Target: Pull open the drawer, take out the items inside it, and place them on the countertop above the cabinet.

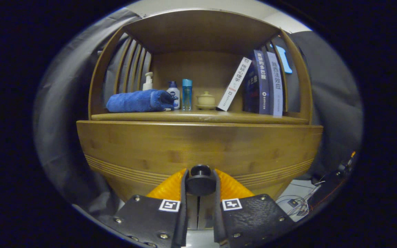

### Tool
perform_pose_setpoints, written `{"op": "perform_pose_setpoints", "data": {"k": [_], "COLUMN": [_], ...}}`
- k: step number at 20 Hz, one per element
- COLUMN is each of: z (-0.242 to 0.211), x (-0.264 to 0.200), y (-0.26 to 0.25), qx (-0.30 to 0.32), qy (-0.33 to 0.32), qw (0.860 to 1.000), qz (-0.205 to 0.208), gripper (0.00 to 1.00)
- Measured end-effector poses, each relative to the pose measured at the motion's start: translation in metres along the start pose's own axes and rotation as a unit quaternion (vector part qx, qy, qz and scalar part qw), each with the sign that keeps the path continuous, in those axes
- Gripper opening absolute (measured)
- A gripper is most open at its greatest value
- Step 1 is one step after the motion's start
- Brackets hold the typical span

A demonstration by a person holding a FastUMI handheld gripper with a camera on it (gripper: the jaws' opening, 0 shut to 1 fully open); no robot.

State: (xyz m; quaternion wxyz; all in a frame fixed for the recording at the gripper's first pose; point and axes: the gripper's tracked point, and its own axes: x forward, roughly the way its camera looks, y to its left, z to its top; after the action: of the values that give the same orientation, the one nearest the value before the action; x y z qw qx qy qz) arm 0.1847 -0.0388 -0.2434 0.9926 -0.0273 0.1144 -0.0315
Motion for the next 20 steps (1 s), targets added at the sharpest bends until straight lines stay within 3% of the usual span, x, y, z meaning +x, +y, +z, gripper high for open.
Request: {"op": "perform_pose_setpoints", "data": {"k": [13, 15, 20], "z": [-0.030, -0.030, -0.034], "x": [-0.140, -0.146, -0.150], "y": [-0.022, -0.021, -0.021], "qx": [-0.013, -0.035, -0.014], "qy": [0.007, 0.014, 0.017], "qw": [1.000, 0.999, 1.000], "qz": [-0.016, -0.005, -0.007], "gripper": [0.30, 0.30, 0.30]}}
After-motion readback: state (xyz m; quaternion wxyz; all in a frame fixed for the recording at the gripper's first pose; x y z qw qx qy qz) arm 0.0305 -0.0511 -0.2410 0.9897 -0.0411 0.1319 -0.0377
